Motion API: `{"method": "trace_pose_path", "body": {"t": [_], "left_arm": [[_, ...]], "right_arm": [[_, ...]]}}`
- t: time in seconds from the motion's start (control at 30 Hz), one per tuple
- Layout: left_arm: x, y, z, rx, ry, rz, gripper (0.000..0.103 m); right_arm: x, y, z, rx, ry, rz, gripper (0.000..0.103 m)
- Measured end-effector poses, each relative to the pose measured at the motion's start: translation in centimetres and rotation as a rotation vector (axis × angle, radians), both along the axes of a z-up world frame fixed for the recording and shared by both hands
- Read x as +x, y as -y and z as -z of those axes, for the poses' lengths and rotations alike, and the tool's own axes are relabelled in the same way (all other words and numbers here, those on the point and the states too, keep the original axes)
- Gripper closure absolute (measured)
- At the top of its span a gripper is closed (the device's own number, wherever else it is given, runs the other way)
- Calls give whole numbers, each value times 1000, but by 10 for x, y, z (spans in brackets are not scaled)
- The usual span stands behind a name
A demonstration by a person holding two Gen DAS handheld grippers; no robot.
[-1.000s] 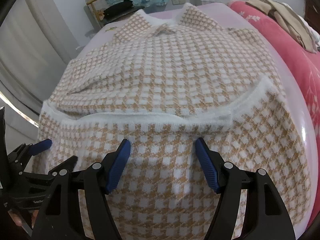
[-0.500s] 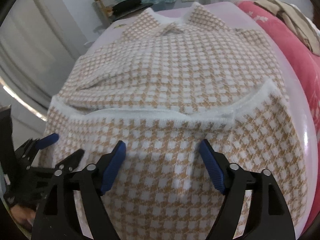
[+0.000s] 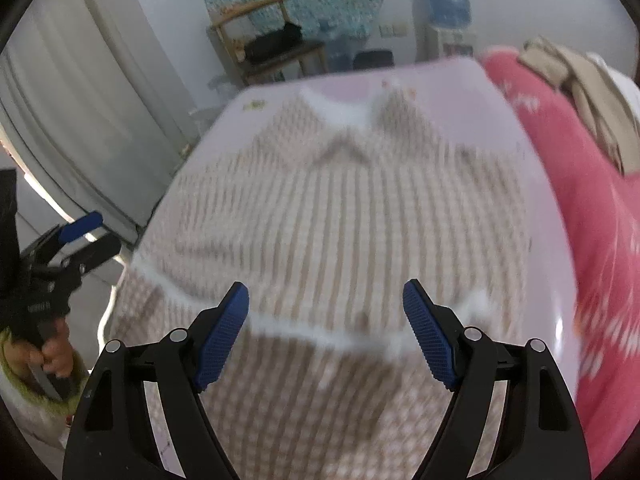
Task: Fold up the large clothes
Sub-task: 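Move both tools to the coat's side edge and close on it, then lift the side edge with both tools and fold it over the coat middle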
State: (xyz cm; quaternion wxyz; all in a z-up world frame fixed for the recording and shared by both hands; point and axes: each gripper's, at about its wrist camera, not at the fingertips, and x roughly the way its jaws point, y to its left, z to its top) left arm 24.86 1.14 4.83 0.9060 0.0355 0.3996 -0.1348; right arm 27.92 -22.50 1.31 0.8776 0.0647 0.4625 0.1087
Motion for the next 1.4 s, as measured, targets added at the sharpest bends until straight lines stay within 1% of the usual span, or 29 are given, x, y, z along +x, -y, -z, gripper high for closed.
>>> {"method": "trace_pose_path", "body": {"t": [0.1,0.2,0.27,0.3,0.4,0.47,0.53,0.6,0.63,0.7,0.8,0.87,0.9,0.93,0.97,1.0,1.03,1.07,1.1,1.17,1.27,1.4], "left_arm": [[39,7,-11,-22,6,16,4],[85,20,-14,-35,18,31,4],[112,28,-11,-56,12,40,4],[126,31,-11,-71,4,37,4],[172,39,-7,-144,-25,37,4],[204,43,-2,-203,-58,30,5],[233,47,10,-241,-101,14,6],[258,51,22,-249,-143,-6,8],[270,55,31,-249,-172,-16,12],[287,63,48,-252,-221,-13,15],[299,74,67,-240,-274,-11,26],[305,79,80,-237,-314,-16,39],[306,82,85,-235,-330,-16,44],[306,83,87,-226,-333,-18,55],[305,84,89,-221,-332,-14,66],[302,85,89,-227,-327,-2,73],[302,86,87,-225,-321,7,81],[299,87,84,-209,-306,15,86],[295,89,79,-196,-287,27,90],[286,93,67,-170,-246,60,92],[264,94,45,-146,-184,108,93],[226,84,17,-143,-125,179,93]], "right_arm": [[35,13,-16,16,23,-12,26],[77,29,-21,-42,38,9,26],[103,39,-19,-54,28,25,26],[122,48,-18,-46,12,39,26],[165,65,-14,-22,-22,59,26],[195,74,-10,-18,-44,69,26],[222,78,-1,-9,-76,85,26],[245,78,10,15,-106,81,26],[252,78,14,24,-117,85,26],[266,76,25,53,-147,80,26],[285,68,46,52,-194,72,27],[290,64,55,51,-220,69,34],[291,62,56,48,-229,65,41],[291,60,59,43,-234,63,49],[291,58,59,39,-232,57,56],[290,56,57,36,-227,49,72],[288,55,54,37,-220,39,85],[284,53,49,35,-208,31,88],[282,51,45,25,-198,27,91],[269,44,29,-21,-149,1,93],[245,33,6,-75,-83,-38,94],[202,23,-19,-125,0,-93,94]]}}
